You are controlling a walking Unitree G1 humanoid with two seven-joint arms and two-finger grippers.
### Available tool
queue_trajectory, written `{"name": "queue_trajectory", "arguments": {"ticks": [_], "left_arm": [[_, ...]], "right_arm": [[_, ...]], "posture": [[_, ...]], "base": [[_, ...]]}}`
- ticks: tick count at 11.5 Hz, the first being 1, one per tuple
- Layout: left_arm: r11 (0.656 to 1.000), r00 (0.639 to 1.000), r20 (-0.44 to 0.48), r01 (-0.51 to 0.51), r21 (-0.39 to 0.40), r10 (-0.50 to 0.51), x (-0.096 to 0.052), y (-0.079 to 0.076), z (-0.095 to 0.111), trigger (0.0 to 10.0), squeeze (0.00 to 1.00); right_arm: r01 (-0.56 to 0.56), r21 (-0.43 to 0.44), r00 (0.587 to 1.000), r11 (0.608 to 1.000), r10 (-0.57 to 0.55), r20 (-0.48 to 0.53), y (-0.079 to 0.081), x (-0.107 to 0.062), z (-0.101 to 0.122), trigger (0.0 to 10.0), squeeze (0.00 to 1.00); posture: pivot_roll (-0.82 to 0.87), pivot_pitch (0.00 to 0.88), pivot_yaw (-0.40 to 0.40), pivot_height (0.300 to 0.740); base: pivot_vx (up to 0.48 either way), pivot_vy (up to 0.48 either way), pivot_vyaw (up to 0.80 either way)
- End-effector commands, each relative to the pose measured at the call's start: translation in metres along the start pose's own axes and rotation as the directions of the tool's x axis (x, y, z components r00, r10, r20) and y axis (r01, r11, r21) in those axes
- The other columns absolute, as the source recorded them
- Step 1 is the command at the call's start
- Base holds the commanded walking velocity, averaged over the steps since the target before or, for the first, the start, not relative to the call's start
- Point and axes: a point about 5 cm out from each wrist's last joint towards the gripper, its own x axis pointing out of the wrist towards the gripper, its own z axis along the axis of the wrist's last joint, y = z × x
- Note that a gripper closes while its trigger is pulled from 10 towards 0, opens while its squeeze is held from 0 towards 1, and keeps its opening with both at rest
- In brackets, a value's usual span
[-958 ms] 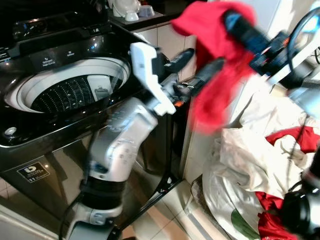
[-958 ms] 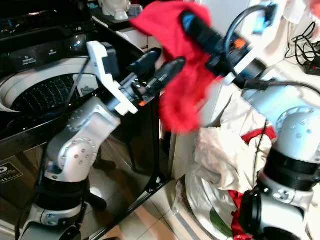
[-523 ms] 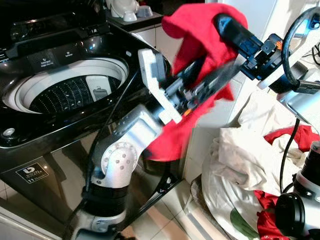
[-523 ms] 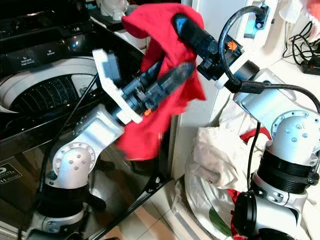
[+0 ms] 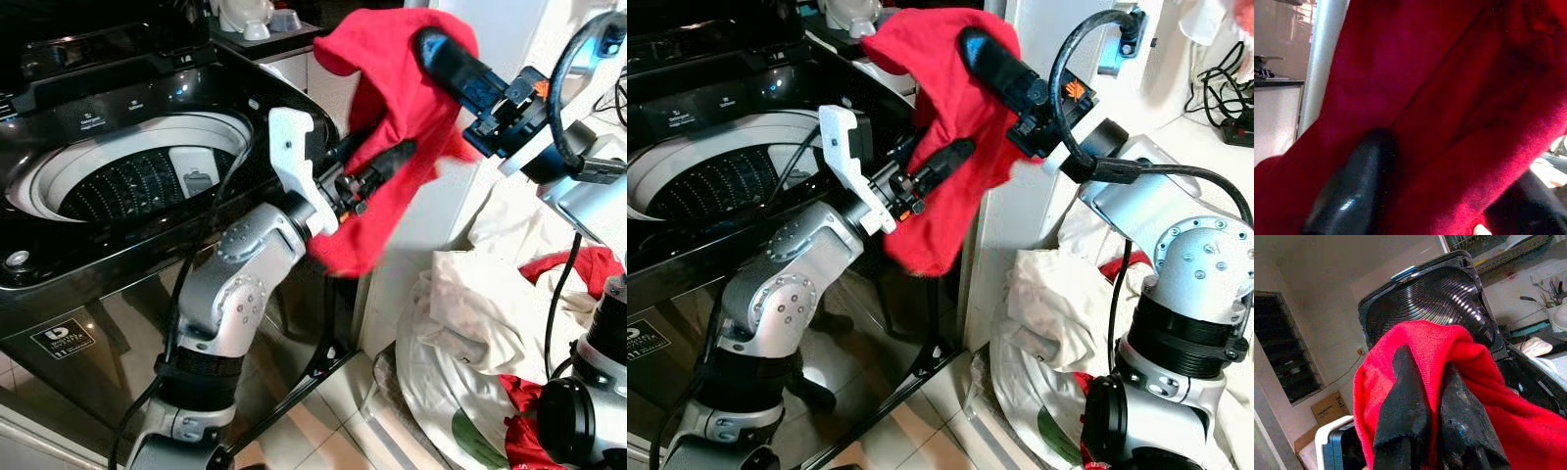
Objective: Clothes washing
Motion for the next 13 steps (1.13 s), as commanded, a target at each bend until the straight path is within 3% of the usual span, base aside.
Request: {"name": "queue_trajectory", "arguments": {"ticks": [1, 5, 8, 9, 10, 11, 12, 13], "left_arm": [[1.000, 1.000, 0.008, -0.024, 0.009, 0.024, 0.000, 0.005, 0.002, 0.0, 0.00], [0.999, 0.999, 0.015, -0.032, 0.006, 0.032, -0.003, 0.008, 0.004, 0.0, 0.00], [0.992, 0.992, 0.057, -0.115, 0.059, 0.112, -0.008, 0.026, 0.017, 0.0, 0.00], [0.976, 0.980, 0.095, -0.184, 0.119, 0.173, -0.010, 0.039, 0.031, 0.0, 0.00], [0.913, 0.955, 0.142, -0.292, 0.284, 0.261, -0.015, 0.064, 0.064, 0.0, 0.00], [0.783, 0.922, 0.131, -0.380, 0.493, 0.365, -0.024, 0.091, 0.097, 0.0, 0.00], [0.623, 0.866, 0.143, -0.451, 0.639, 0.480, -0.035, 0.115, 0.125, 0.0, 0.00], [0.522, 0.820, 0.142, -0.475, 0.708, 0.554, -0.044, 0.131, 0.142, 0.0, 0.00]], "right_arm": [[-0.021, -0.014, 1.000, 1.000, 0.021, 0.004, 0.006, 0.000, 0.001, 0.0, 0.00], [-0.021, -0.006, 1.000, 1.000, 0.021, -0.001, 0.006, 0.000, -0.001, 0.0, 0.00], [0.001, -0.009, 1.000, 1.000, -0.001, 0.003, 0.005, -0.002, -0.002, 0.0, 0.00], [0.023, 0.004, 1.000, 1.000, -0.023, 0.004, 0.002, -0.003, -0.003, 10.0, 1.00], [0.098, -0.042, 0.994, 0.994, -0.100, -0.036, -0.006, -0.008, -0.008, 10.0, 1.00], [0.223, -0.197, 0.953, 0.955, -0.256, -0.162, -0.021, -0.016, -0.023, 10.0, 0.00], [0.259, -0.319, 0.897, 0.911, -0.350, -0.270, -0.030, -0.025, -0.039, 10.0, 0.00], [0.242, -0.354, 0.877, 0.903, -0.360, -0.319, -0.030, -0.028, -0.049, 10.0, 0.00]], "posture": [[-0.07, 0.000, 0.023, 0.740], [-0.06, 0.000, 0.022, 0.740], [-0.06, 0.000, 0.026, 0.740], [-0.06, 0.000, 0.031, 0.740], [-0.05, 0.000, 0.032, 0.740], [-0.05, 0.000, 0.035, 0.740], [-0.05, 0.000, 0.039, 0.740], [-0.04, 0.000, 0.039, 0.740]], "base": [[0.000, 0.000, 0.00], [0.000, 0.000, 0.00], [0.000, 0.000, 0.00], [0.000, 0.000, 0.00], [0.000, 0.000, 0.00], [0.000, 0.000, 0.00], [0.000, 0.000, 0.00], [0.000, 0.000, 0.00]]}}
